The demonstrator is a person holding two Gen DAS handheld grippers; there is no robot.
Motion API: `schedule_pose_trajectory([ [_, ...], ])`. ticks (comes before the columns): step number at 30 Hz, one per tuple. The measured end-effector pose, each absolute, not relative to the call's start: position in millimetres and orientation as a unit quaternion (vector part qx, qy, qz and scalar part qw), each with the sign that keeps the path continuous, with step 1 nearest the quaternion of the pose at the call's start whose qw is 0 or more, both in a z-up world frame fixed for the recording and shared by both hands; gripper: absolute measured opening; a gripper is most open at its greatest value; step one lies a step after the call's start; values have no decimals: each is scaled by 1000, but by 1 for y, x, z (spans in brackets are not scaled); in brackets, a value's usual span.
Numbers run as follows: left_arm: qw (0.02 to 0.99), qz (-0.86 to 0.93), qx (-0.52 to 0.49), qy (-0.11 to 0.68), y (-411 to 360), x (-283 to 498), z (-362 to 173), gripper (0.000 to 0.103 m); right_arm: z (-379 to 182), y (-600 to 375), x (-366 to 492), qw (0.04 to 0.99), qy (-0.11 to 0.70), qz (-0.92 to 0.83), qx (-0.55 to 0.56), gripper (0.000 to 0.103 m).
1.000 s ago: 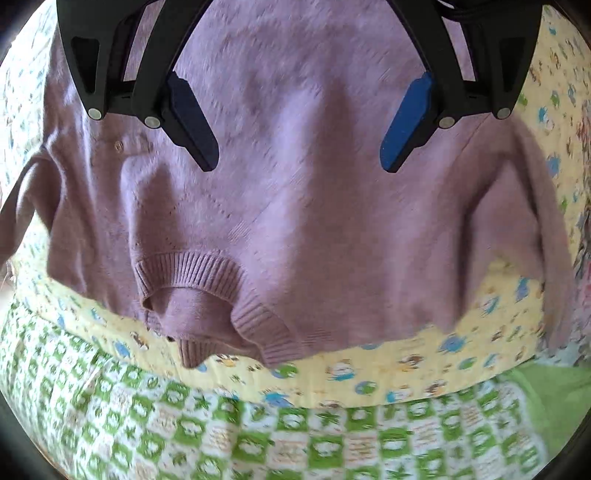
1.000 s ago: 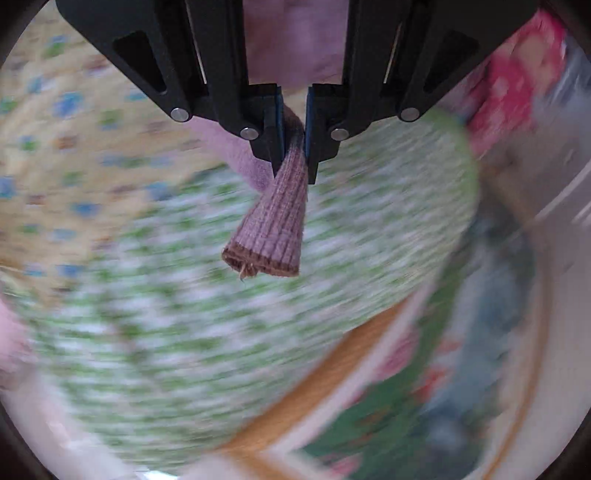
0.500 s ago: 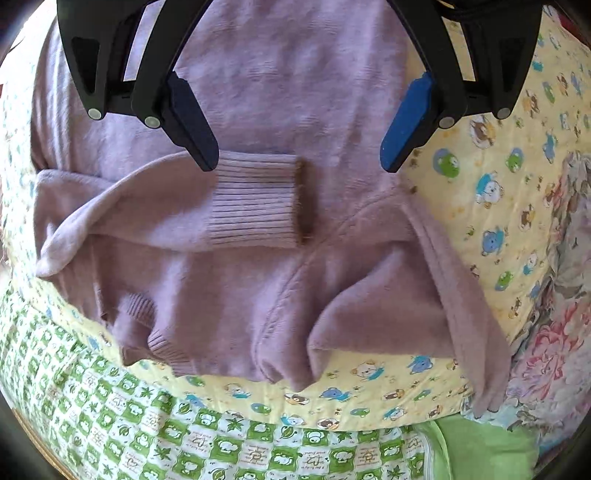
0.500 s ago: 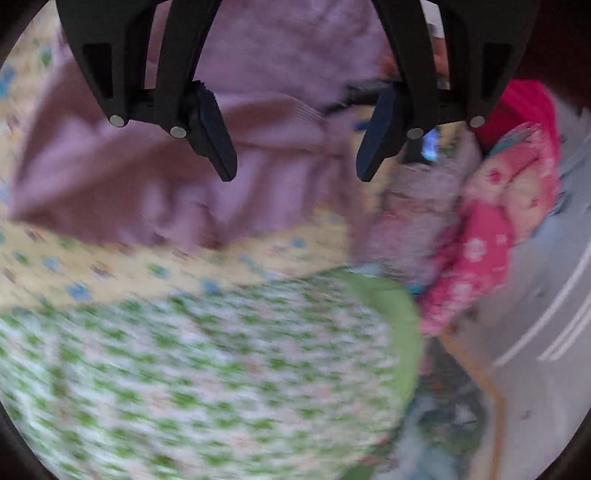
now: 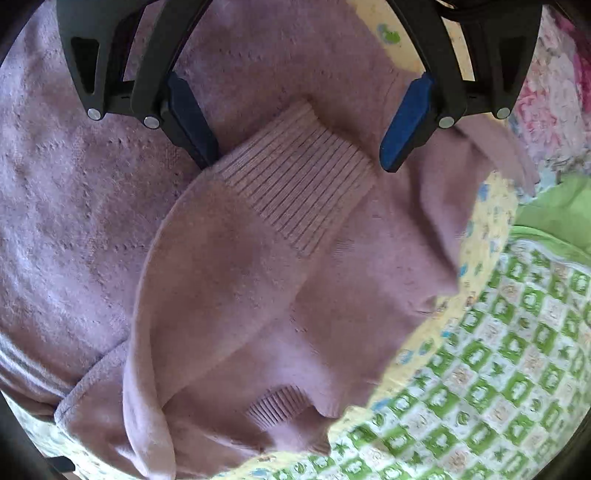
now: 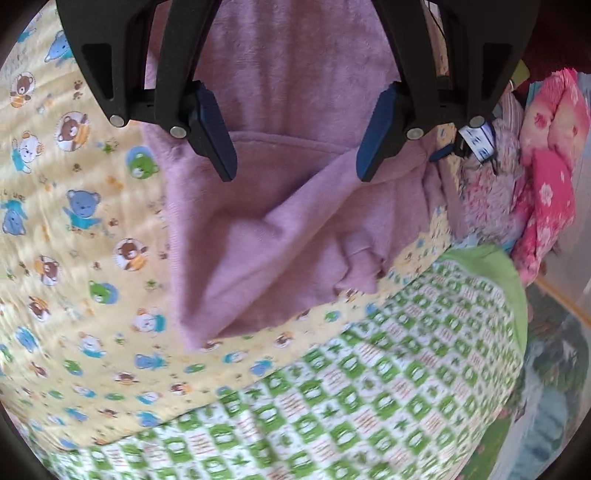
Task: Fold small clothes
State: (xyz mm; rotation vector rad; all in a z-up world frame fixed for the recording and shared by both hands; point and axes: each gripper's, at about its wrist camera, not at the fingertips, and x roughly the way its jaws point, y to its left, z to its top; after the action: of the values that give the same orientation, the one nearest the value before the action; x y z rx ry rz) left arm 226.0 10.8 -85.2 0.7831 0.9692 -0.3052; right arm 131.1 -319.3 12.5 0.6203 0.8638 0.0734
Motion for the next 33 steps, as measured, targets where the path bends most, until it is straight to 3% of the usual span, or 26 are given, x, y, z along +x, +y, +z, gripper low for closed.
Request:
schedule_pose_trajectory([
  [2, 798, -182, 303, 489, 17, 235, -80, 49, 12, -324, 132, 862, 410, 29, 297, 68],
  [3, 795, -191, 274, 506, 21, 240, -78, 40, 11, -325, 132, 863, 410, 28, 295, 68],
  [4, 795, -191, 250, 518, 26, 246, -75, 23, 10, -326, 133, 863, 412, 27, 292, 68],
  [6, 794, -201, 183, 544, 41, 259, -68, 14, 8, -328, 135, 862, 413, 25, 294, 68],
  [17, 742, -321, -119, 577, 99, 263, 33, 11, 23, -331, 128, 871, 400, 29, 283, 68],
  [21, 708, -291, -203, 611, 110, 287, 20, 12, 18, -339, 137, 870, 410, 7, 272, 68],
  [25, 695, -160, -215, 667, 152, 327, -35, 14, 3, -345, 152, 857, 432, -8, 281, 68],
  [31, 730, -103, -146, 659, 166, 312, -22, 30, -13, -341, 157, 854, 448, -10, 264, 68],
  [33, 739, -109, -125, 653, 162, 294, -13, 31, -20, -341, 159, 855, 452, -19, 255, 68],
])
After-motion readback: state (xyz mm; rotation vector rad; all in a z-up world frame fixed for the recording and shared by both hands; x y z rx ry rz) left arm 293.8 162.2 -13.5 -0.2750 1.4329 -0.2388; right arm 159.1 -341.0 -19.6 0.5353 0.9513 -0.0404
